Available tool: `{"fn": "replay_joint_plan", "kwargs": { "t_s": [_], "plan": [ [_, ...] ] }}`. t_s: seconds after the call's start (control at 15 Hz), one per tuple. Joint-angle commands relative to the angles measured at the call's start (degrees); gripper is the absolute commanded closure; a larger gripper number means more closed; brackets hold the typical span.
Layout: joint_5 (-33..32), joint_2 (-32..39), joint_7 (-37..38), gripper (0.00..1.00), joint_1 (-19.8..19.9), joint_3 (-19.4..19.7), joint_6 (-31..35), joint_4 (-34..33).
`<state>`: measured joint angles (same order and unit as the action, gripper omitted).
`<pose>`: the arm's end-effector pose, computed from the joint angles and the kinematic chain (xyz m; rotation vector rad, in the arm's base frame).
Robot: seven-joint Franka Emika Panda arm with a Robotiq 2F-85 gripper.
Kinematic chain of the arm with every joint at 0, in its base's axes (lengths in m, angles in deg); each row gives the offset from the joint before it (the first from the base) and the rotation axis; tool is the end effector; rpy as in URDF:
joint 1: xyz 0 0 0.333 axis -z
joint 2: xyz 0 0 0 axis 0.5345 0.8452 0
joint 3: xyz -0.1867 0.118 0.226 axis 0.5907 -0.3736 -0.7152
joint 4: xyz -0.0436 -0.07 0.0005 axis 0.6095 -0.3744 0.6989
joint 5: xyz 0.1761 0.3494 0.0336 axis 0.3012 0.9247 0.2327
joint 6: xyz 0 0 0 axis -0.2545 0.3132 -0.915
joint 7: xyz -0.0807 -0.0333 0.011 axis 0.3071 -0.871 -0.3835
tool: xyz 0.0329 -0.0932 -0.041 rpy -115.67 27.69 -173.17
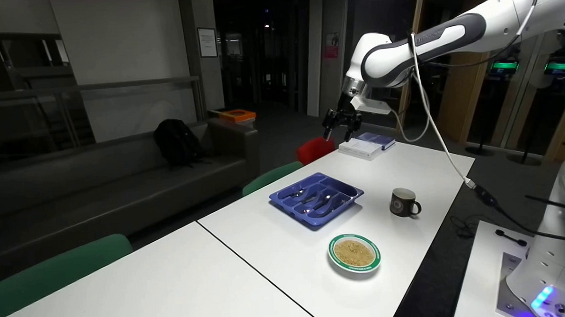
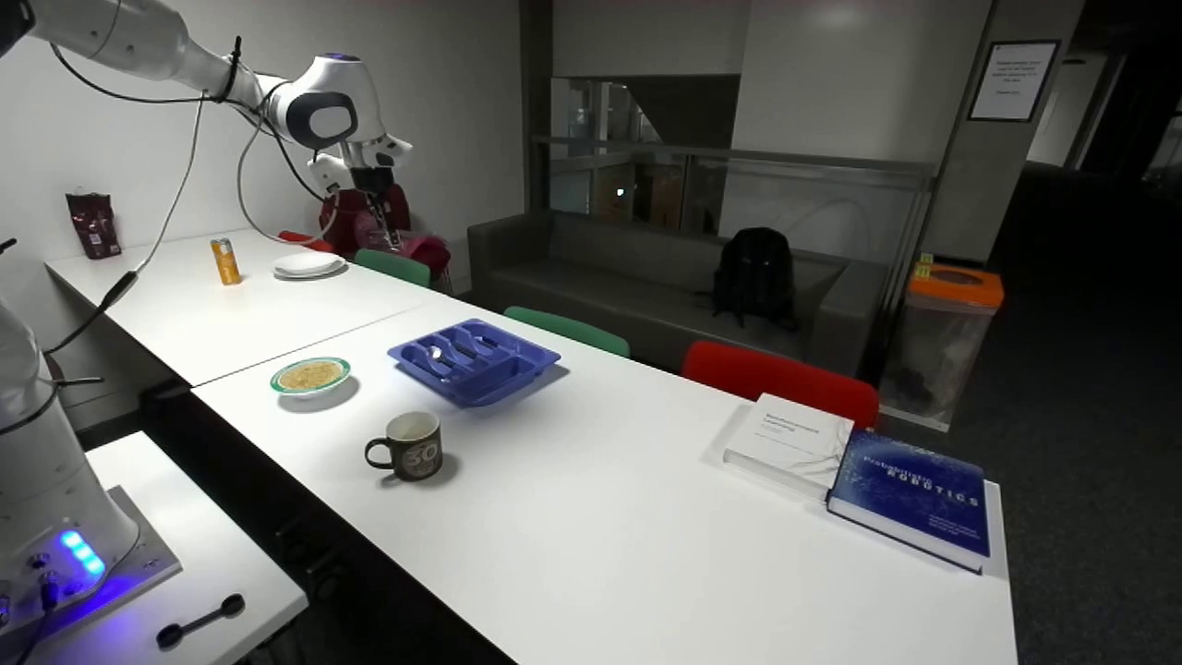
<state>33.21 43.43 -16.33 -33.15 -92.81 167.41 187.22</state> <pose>0.5698 0.0454 0.4767 -2.8821 0.5723 -0.3318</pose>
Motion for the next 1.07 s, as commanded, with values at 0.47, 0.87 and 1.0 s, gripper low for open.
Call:
{"fn": "replay_joint_plan", "kwargs": {
  "t_s": [0.47, 0.87, 1.0],
  "plan": [
    [-2.76, 14.37, -18.34, 0.0, 0.12, 1.14, -15.6, -8.44],
    [-2.62, 25.52, -17.81, 0.0, -0.39, 1.73, -11.69, -17.17],
    [-1.88, 28.06, -12.56, 0.0, -0.75, 2.67, -4.68, -18.73]
  ]
}}
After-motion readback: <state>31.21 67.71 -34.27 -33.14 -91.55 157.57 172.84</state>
